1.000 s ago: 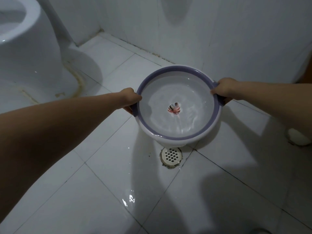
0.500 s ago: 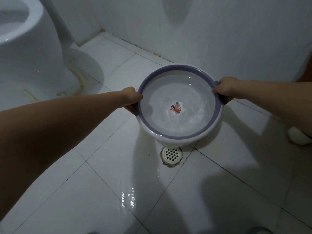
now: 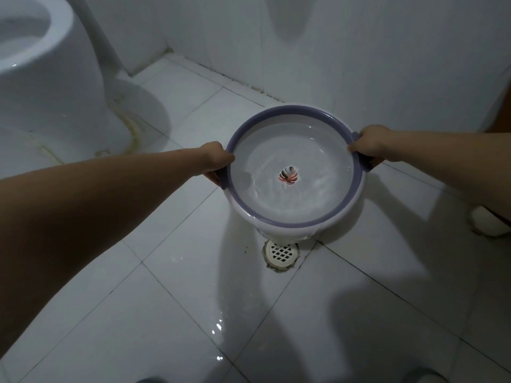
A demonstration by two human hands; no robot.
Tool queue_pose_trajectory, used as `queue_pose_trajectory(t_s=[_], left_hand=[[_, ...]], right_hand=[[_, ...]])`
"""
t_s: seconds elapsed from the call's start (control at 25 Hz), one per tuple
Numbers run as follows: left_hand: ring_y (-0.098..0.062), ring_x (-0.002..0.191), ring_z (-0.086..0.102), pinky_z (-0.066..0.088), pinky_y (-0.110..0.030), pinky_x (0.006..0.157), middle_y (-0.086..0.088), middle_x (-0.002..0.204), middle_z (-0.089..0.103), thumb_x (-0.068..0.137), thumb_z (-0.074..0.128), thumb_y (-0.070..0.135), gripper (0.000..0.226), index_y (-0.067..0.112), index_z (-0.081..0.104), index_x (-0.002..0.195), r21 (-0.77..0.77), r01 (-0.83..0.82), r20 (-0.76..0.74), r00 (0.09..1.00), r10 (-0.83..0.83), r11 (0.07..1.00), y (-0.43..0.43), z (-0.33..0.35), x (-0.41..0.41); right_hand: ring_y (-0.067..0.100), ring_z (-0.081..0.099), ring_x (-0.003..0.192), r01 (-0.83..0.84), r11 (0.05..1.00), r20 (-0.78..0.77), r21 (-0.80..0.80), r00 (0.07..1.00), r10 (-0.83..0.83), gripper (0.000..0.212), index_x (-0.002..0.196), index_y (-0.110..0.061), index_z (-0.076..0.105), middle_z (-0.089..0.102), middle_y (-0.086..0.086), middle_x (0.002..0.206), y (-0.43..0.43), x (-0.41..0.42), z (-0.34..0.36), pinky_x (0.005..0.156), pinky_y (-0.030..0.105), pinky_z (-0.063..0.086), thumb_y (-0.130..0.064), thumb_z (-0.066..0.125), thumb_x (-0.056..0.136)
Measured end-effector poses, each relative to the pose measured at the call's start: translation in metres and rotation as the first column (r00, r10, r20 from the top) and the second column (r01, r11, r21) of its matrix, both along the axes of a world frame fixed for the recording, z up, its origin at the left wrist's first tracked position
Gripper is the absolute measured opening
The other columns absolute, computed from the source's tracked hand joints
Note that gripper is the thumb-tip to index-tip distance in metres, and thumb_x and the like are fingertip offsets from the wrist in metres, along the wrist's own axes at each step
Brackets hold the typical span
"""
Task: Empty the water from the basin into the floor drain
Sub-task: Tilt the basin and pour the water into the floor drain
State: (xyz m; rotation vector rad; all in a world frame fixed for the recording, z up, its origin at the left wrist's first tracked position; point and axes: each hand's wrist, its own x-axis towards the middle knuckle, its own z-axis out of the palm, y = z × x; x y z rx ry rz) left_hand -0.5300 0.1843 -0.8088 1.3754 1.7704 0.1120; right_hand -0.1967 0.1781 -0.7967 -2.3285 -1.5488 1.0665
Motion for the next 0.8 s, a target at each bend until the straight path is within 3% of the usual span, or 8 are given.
queue_pose_trajectory(t_s=[0.28, 0.52, 0.8], left_hand=[[-0.034, 0.068, 0.072, 0.061, -0.036, 0.048, -0.021, 0.09, 0.067, 0.091, 0.046, 0.011, 0.031, -0.008, 0.051, 0.115, 0.008, 0.003, -0.01, 1.0, -0.003, 1.0, -0.001, 0.0021, 0.0001], [-0.035, 0.072, 0.073, 0.062, -0.041, 0.059, -0.021, 0.091, 0.067, 0.091, 0.047, 0.012, 0.027, -0.006, 0.051, 0.111, 0.014, 0.004, -0.012, 1.0, -0.004, 1.0, -0.0023, 0.0021, 0.0], [-0.034, 0.068, 0.073, 0.059, -0.033, 0.045, -0.02, 0.09, 0.068, 0.092, 0.048, 0.013, 0.024, -0.004, 0.051, 0.109, 0.01, 0.008, -0.02, 1.0, -0.008, 1.0, -0.0009, 0.0035, -0.003]], right_hand=[[0.046, 0.061, 0.108, -0.01, 1.0, 0.012, 0.014, 1.0, 0.009, 0.042, 0.127, 0.008, 0.052, 0.06, 0.031, 0.121, -0.0005, 0.001, 0.0008, 0.095, 0.054, 0.05, -0.019, 0.057, 0.095], [0.045, 0.06, 0.11, -0.021, 1.0, 0.019, 0.013, 1.0, 0.021, 0.044, 0.13, 0.007, 0.05, 0.06, 0.029, 0.122, -0.0018, 0.0003, 0.003, 0.096, 0.053, 0.05, -0.02, 0.056, 0.096], [0.045, 0.064, 0.103, -0.014, 1.0, 0.017, 0.006, 1.0, 0.014, 0.041, 0.125, 0.008, 0.052, 0.062, 0.03, 0.117, -0.0041, -0.0004, 0.0045, 0.092, 0.053, 0.053, -0.021, 0.056, 0.095]])
